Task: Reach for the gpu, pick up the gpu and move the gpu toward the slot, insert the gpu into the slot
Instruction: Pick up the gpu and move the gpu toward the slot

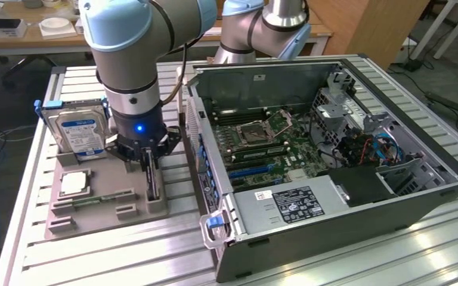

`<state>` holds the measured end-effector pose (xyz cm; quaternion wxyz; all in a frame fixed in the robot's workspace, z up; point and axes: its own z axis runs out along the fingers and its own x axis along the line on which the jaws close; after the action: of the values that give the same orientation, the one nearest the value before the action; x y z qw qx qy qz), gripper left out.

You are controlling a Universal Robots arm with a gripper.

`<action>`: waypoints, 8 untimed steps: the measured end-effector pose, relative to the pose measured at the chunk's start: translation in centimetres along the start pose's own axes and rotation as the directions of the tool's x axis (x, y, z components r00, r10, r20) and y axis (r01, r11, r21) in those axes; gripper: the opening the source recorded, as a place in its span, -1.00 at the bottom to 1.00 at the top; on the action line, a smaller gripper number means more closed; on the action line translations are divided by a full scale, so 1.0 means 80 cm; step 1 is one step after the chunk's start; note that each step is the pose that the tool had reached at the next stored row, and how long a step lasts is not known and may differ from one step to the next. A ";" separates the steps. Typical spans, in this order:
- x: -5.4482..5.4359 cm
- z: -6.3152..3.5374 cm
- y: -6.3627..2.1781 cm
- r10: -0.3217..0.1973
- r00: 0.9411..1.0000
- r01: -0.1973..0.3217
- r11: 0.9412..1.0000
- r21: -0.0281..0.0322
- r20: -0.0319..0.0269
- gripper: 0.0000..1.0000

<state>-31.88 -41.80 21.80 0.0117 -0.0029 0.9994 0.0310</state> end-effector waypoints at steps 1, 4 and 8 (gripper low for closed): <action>0.000 0.000 0.000 0.000 1.000 0.000 1.000 0.000 0.000 -0.38; 0.000 0.000 0.000 0.000 1.000 0.000 1.000 0.000 0.000 -0.38; 0.000 0.000 0.000 0.000 1.000 0.000 1.000 0.000 0.000 -0.38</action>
<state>-31.85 -41.80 21.80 0.0117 -0.0029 0.9994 0.0310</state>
